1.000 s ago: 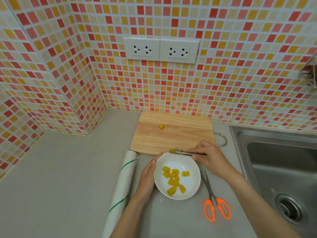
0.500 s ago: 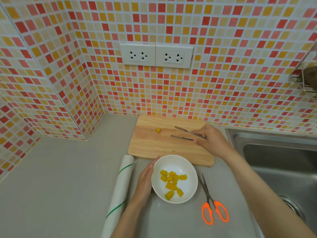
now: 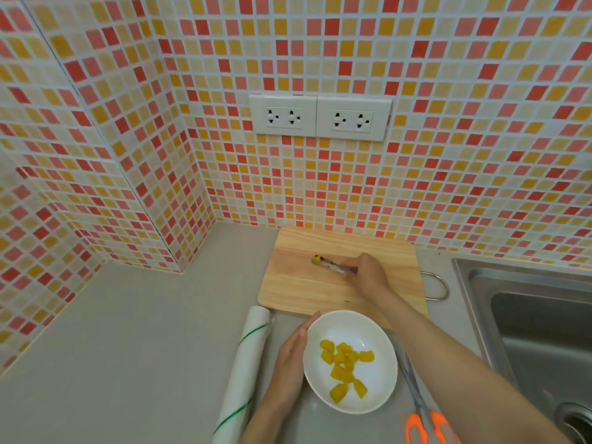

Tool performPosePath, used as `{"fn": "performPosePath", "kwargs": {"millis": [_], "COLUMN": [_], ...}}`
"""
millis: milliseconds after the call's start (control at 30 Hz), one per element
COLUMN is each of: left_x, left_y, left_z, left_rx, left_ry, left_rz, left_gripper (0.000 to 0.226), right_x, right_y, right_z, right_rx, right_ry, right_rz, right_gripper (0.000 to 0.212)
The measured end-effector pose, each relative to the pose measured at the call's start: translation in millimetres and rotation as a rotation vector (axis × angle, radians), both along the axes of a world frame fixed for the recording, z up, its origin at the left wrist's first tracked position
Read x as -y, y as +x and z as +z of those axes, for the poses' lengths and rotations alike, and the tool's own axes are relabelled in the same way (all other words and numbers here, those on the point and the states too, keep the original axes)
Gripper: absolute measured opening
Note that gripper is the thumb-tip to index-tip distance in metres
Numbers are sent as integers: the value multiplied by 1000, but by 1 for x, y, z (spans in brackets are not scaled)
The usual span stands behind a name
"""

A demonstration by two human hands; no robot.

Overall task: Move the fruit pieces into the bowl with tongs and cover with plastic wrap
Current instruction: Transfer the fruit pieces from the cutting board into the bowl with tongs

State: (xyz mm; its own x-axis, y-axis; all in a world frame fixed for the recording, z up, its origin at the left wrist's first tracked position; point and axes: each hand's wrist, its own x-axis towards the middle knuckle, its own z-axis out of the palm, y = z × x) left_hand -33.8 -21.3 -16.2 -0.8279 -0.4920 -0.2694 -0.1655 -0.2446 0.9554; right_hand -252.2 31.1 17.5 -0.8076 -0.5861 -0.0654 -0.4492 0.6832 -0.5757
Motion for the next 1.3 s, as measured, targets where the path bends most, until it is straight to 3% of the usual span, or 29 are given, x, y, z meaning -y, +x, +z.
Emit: {"fn": "performPosePath", "kwargs": {"millis": [333, 700, 933, 1133, 1300], "left_x": [-4, -4, -2, -1, 2], "left_y": [0, 1, 1, 1, -1], "left_z": [2, 1, 1, 2, 8], "left_rx": [-40, -45, -32, -18, 23], "left_ry": [-7, -42, -87, -105, -46], "left_rz": [4, 0, -12, -14, 15], "left_gripper": [35, 34, 36, 34, 28], "right_x": [-80, -155, -137, -105, -89], "right_y": [53, 102, 50, 23, 24], "right_z": [28, 51, 53, 15, -7], "right_rx": [-34, -149, -187, -79, -86], "right_ry": [-255, 203, -7, -35, 38], "right_rz": [30, 252, -39, -250, -297], "right_gripper": [27, 43, 38, 18, 28]}}
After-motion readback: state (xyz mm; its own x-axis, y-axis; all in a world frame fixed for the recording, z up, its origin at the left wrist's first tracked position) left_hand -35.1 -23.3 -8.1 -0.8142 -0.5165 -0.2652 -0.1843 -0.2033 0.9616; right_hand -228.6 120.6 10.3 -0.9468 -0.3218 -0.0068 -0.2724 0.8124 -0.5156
